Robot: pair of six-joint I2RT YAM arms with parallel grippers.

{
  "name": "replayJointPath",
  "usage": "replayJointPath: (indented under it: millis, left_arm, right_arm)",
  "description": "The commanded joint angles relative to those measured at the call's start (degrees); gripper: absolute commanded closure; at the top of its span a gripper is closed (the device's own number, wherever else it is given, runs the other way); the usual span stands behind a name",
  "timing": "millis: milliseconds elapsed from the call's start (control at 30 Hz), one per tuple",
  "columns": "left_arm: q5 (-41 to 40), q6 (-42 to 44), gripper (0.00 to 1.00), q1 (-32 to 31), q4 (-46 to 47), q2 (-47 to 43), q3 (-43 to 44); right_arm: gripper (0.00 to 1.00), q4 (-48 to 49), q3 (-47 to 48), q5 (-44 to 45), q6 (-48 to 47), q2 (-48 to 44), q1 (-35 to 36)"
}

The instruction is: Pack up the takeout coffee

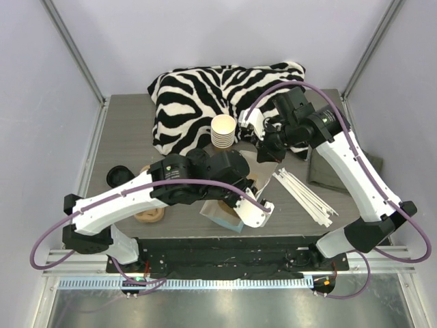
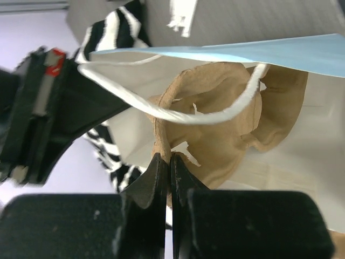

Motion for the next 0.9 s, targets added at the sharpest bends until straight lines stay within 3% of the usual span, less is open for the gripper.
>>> replayJointPath:
  millis: [0, 567, 867]
  left_arm:
    - [5.04, -5.88, 0.97, -0.26, -4.77, 1.72, 1.73]
    - [12.61, -10.54, 0.93, 1.14, -4.95, 4.09, -7.94]
    - [15.16, -10.72, 0.88, 3.52, -4.25, 6.64, -8.73]
  right_arm:
    - [0.99, 1.78, 0.56, -1.79, -0.55, -2.42, 1.47]
    - [0.99, 3.37, -2.61, -5.04, -0.55, -5.15, 4.20]
    - [0.99, 3.81, -3.05, -6.27, 0.59, -5.76, 4.90]
